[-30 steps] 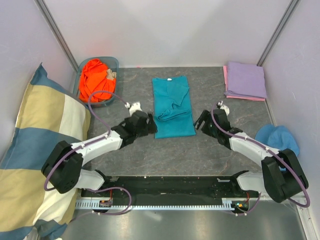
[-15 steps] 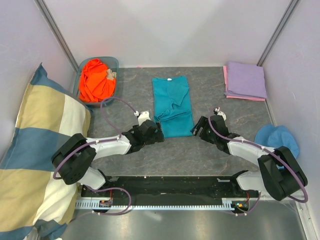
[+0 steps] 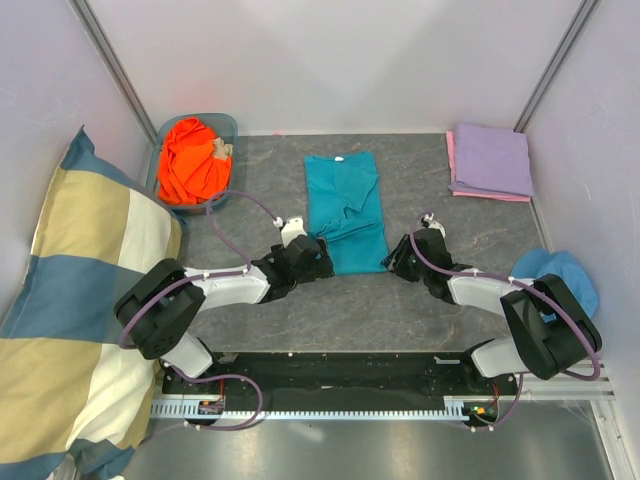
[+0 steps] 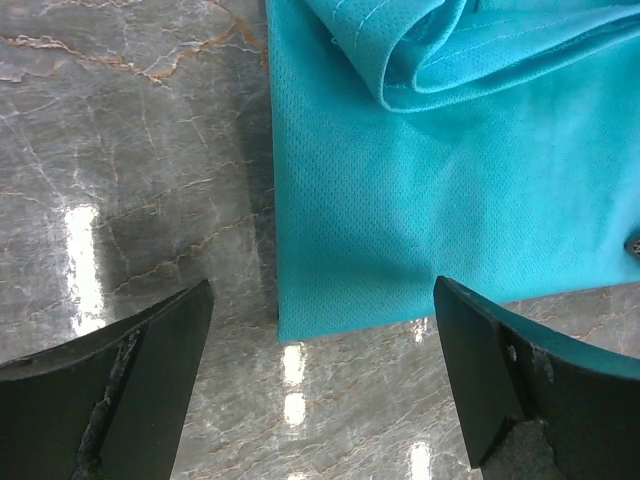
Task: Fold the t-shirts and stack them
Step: Grab one side of the 2/3 rectangular tshirt with both arms
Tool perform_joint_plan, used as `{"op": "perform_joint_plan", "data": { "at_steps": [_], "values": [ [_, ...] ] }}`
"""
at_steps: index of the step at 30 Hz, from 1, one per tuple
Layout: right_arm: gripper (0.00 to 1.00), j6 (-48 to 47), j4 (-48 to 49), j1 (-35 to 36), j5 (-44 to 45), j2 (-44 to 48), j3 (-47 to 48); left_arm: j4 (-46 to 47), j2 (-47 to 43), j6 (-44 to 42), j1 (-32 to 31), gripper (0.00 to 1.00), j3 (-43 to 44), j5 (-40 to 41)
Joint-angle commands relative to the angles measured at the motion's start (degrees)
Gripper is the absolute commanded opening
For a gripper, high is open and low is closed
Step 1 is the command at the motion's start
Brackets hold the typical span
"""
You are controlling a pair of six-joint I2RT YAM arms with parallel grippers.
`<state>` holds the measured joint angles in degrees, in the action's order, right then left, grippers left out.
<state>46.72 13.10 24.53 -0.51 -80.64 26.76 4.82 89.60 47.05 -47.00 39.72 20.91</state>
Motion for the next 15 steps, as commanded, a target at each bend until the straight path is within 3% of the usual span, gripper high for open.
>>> {"op": "perform_joint_plan", "data": {
  "at_steps": [1,4,7,11,15],
  "values": [
    [0.41,0.39,-0.89,0.34,-1.59,-0.48,0.66,-2.18,2.24,1.64,-0.11,1.00,-0.61,-3.23],
    [0.40,0.48,-0.80,0.51,-1.51,-0.57,0.48,-2.18,1.72,2.52,-0.37,0.96,-1.58,-4.73],
    [0.38,0.83,-0.36,0.69,-1.77,-0.74,0.39,-2.18,0.93,3.48,-0.54,0.84,-2.80,-5.52],
    [0.38,1.00,-0.01,0.87,-1.95,-1.27,0.39,-1.74,0.66,4.10,-0.98,0.53,-4.13,-5.61],
    [0.36,1.01,0.34,1.13,-1.86,-1.97,0.66,-1.31,1.71,4.28,-0.98,0.31,-4.04,-5.79]
  ]
}}
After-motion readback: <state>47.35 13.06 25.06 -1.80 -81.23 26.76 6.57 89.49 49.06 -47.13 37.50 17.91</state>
